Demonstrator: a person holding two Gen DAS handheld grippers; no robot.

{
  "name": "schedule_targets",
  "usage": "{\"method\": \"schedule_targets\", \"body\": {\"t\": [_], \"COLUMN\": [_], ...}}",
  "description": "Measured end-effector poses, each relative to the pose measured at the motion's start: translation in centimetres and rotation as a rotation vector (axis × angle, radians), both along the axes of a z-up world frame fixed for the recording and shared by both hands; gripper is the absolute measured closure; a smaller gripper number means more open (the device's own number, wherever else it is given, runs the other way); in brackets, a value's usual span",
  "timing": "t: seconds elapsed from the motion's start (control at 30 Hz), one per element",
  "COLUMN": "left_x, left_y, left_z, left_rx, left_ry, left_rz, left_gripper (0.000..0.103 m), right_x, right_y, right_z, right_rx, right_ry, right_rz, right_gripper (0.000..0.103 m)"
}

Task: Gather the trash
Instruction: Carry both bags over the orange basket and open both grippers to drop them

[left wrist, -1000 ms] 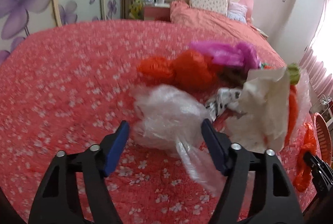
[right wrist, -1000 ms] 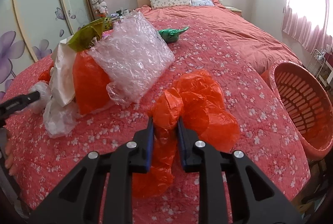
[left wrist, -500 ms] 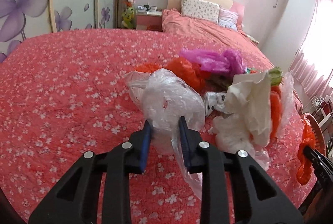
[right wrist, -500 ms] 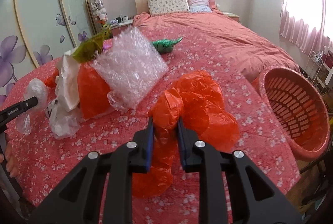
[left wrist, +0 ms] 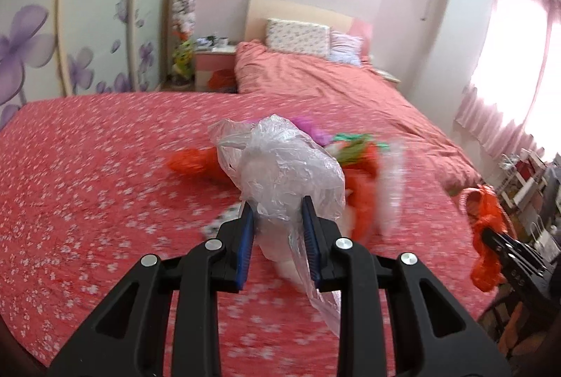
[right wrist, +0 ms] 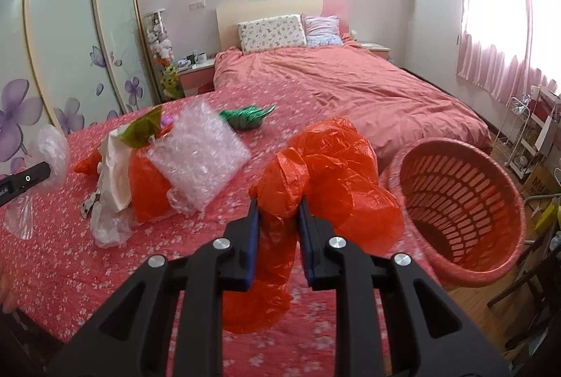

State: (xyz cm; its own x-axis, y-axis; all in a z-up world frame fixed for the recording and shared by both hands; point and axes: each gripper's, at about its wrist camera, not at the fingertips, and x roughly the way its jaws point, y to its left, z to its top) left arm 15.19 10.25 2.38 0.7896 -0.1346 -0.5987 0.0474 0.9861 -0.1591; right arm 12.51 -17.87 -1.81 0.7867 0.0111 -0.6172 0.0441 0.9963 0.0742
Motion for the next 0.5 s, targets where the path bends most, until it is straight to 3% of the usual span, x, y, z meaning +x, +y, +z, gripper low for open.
{"method": "schedule_targets", "body": {"t": [0.23,0.5], "left_x": [-0.6,0.0], "left_y": [-5.7,-12.3], "left_z": [1.2,0.0], "left_rx": [-0.019,-0.028], "left_ry": [-0.031,-0.016], "left_rz": [-0.133,-0.267], "left_gripper": [0.076,0.076], "right_x": [-0.9,-1.9], "right_y": [-3.0,-7.7], "right_z": [0.7,1.1], "right_rx": [-0.005,0.013], "right_ry": [-0.019,-0.034], "right_rz": [-0.042,-0.110], "right_gripper": [0.082,0.081]}}
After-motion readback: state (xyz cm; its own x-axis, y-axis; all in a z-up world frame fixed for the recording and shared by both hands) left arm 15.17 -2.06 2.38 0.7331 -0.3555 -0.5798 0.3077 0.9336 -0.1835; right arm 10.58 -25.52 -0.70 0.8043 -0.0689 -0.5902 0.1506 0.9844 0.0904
